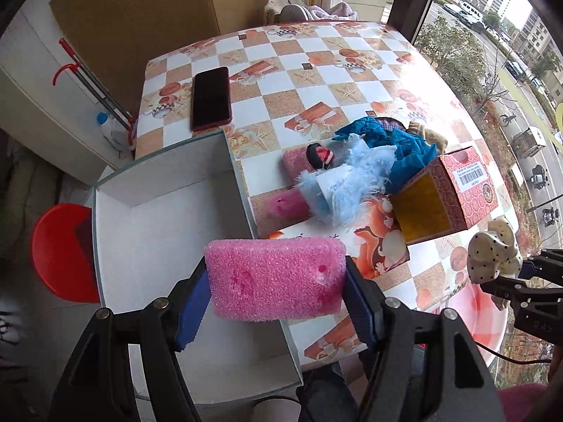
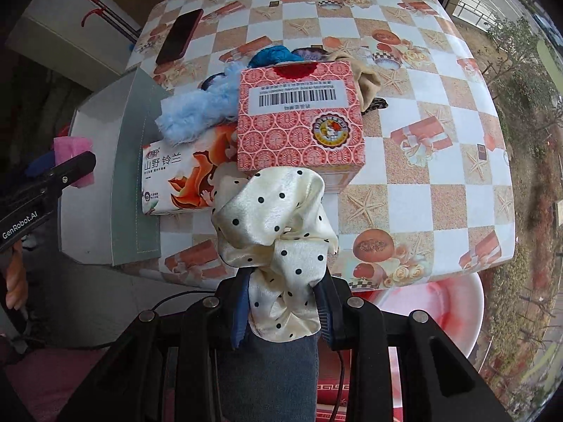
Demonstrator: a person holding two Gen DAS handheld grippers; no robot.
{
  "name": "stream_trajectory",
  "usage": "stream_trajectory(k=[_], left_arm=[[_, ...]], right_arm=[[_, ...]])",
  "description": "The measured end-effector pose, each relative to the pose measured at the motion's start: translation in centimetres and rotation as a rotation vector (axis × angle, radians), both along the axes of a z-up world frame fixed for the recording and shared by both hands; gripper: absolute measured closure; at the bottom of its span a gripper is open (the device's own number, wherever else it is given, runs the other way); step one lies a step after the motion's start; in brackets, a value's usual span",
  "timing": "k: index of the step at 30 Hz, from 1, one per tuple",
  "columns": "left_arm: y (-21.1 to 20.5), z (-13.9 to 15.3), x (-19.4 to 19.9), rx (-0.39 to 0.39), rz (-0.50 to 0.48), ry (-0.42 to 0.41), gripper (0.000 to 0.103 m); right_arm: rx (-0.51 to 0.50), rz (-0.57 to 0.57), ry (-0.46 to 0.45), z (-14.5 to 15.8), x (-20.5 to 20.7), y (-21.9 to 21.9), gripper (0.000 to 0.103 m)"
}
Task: Organize soft objects
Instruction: 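Carry both items over the white box and open both tools to drop them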
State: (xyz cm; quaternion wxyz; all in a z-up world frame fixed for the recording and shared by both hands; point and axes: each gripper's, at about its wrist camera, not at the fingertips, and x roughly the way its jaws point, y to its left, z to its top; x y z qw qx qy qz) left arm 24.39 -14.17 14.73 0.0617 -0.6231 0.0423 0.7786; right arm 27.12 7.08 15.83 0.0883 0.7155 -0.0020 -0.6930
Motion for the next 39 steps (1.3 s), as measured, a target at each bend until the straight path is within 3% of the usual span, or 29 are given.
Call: stream_trajectory(k=[12, 20, 29, 39], left_arm=[[-9.8, -3.1, 4.3, -0.057, 0.220, -0.052, 0.030], [-12.3, -4.3, 7.1, -0.070, 0.301, -0.100, 0.030], [-13.1, -5.0, 8.0, -0.045, 0.345, -0.136, 0.030], [-14.2, -4.8, 8.0, -0.046, 0.354, -0.164, 0.030]], right_arm=[[-0.080, 0.336, 0.092, 2.2, -3.1, -14.4, 0.069], [-0.114, 0.493, 0.038, 0.4, -2.2, -23.3, 0.069], [-0.086, 0.555, -0.018, -1.3, -0.6, -25.3, 0.069], [-0.088, 0.548, -0.048, -1.9, -1.1, -25.3, 0.069]])
